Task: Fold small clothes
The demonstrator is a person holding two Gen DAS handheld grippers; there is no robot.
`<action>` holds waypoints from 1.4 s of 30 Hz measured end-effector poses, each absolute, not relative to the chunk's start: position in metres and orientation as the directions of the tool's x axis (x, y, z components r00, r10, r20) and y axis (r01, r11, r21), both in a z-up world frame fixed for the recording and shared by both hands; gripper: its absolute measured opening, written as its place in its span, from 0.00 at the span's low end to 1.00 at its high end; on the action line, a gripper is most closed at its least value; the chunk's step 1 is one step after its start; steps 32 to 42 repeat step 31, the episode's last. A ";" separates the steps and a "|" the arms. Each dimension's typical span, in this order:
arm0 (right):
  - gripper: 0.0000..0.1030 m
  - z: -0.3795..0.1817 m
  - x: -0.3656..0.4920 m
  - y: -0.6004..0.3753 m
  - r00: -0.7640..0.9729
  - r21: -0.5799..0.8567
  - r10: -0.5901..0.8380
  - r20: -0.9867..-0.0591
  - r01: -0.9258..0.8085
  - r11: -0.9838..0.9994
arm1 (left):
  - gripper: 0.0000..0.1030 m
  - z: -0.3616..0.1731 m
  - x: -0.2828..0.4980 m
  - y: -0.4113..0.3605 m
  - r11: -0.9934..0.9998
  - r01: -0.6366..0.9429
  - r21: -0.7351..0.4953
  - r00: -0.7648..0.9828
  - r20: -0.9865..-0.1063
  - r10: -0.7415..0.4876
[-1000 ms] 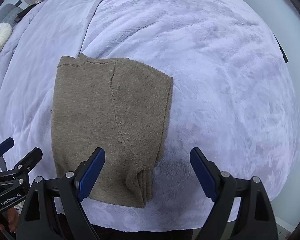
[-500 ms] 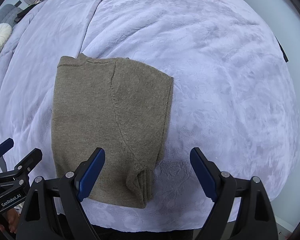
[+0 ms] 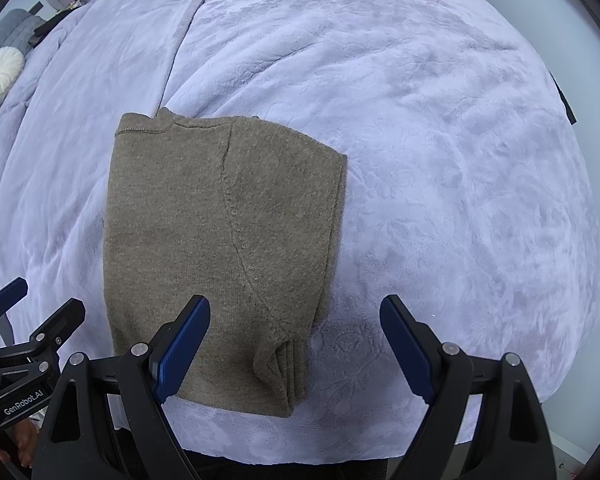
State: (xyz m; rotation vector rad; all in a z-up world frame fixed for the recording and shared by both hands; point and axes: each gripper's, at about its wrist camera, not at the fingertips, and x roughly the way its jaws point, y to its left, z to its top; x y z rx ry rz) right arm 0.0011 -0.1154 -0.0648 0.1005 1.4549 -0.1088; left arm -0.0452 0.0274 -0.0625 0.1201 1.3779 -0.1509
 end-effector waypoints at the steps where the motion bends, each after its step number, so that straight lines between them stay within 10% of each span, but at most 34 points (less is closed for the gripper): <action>1: 0.86 -0.065 0.002 -0.116 0.114 0.003 -0.013 -0.993 0.135 0.991 | 0.98 -0.062 -0.046 0.027 0.984 0.176 -0.003 0.184 -0.982 -0.036; 42: 0.86 -0.069 0.001 -0.113 0.101 0.008 -0.005 -0.995 0.127 0.992 | 0.98 -0.061 -0.046 0.031 0.986 0.165 -0.026 0.189 -0.980 -0.058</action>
